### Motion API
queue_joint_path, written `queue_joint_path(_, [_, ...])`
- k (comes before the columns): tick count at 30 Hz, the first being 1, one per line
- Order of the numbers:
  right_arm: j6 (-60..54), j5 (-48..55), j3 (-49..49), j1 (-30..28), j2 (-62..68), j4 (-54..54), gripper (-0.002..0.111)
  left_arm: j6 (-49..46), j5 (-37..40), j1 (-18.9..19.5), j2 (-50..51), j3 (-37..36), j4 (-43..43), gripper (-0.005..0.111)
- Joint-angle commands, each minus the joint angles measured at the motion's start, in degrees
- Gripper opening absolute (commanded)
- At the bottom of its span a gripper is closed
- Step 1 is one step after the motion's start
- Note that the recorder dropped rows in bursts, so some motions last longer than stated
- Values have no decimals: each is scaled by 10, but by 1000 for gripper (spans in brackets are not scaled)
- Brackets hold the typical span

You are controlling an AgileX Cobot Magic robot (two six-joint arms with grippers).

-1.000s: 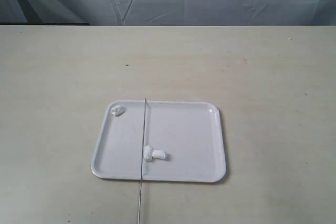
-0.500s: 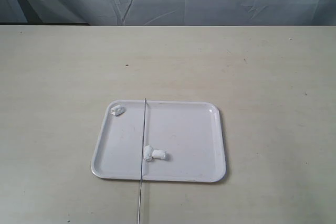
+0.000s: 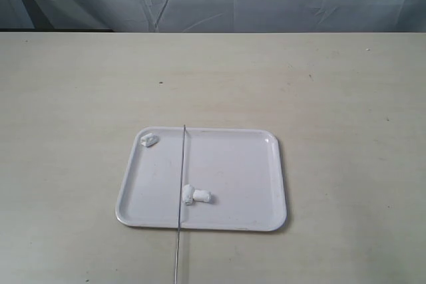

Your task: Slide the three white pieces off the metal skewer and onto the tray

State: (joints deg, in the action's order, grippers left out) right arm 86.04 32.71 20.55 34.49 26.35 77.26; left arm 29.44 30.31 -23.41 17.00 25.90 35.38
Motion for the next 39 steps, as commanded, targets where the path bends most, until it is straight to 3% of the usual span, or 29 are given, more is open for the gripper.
queue_joint_path(1, [0,-4,-2,-2,-7,2,-1,0,0,-1,-7,-3,0,0])
queue_joint_path(6, [0,-7,-2,-39,-56,2,-1,0,0,2,-40,-3,-49,0])
queue_joint_path(18, [1,-2,-2,-253,-189,2,-1,0,-3,94,-96,-20,-106,0])
queue_joint_path(26, [1,13,-4,-265,-197,0,-1,0,-4,155,-168,-71,-146,0])
queue_joint_path(28, [1,21,-6,-265,-197,-52,-1,0,-4,172,-170,-87,-177,0])
queue_joint_path(32, [1,86,-6,-265,-218,-353,-1,0,3,194,-170,-106,-185,0])
queue_joint_path(34, [1,120,-6,-265,-232,-442,-1,0,6,195,-170,-111,-183,0])
queue_joint_path(39, [1,137,-43,-265,-263,-457,-1,0,8,216,-170,-119,-194,0])
